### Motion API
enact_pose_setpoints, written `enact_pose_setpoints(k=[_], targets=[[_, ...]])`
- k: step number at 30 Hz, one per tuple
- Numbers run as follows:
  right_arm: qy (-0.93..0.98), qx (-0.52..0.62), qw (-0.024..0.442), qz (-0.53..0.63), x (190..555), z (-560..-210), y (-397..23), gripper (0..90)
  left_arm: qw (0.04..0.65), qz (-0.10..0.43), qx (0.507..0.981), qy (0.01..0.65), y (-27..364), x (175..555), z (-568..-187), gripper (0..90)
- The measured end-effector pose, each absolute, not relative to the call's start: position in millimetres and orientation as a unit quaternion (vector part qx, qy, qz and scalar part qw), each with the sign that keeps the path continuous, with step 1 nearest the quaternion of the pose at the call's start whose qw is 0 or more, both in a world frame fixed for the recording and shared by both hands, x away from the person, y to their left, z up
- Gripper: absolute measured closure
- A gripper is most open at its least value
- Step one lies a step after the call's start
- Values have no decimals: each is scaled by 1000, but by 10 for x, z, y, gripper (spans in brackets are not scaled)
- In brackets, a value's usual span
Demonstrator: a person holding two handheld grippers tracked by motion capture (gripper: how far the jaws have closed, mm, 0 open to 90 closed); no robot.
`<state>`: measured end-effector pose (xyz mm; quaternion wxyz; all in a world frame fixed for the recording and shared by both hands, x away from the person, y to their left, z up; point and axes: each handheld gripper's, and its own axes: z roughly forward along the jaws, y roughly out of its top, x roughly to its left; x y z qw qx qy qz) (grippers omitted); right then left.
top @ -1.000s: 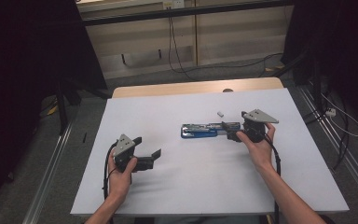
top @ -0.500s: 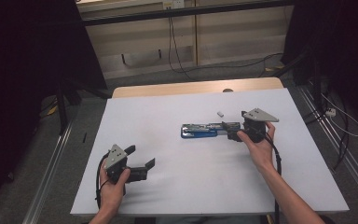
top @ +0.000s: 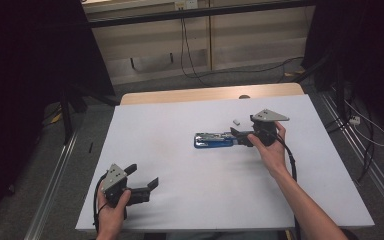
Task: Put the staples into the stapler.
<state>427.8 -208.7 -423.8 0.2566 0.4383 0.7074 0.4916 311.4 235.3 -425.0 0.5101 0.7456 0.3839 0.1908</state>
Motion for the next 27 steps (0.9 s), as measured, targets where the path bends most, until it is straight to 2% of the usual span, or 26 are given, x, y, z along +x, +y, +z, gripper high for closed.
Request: enact_pose_setpoints(k=[5,10,25,27], targets=[[710,439,252,489,4406,-4208,-2086,106,510,193,740,394,2380,3089,-4256,45],[722,438,255,471,4555,-4189,-2061,68,504,195,748,386,2365,3106,-4250,45],[750,445,237,428,4999,-4074,-2036,119,495,180,757,386,2336,3102,-4266,40],[764,449,215,409,5057,-4087,-2038,103,496,178,756,389,2352,3112,-4267,40]])
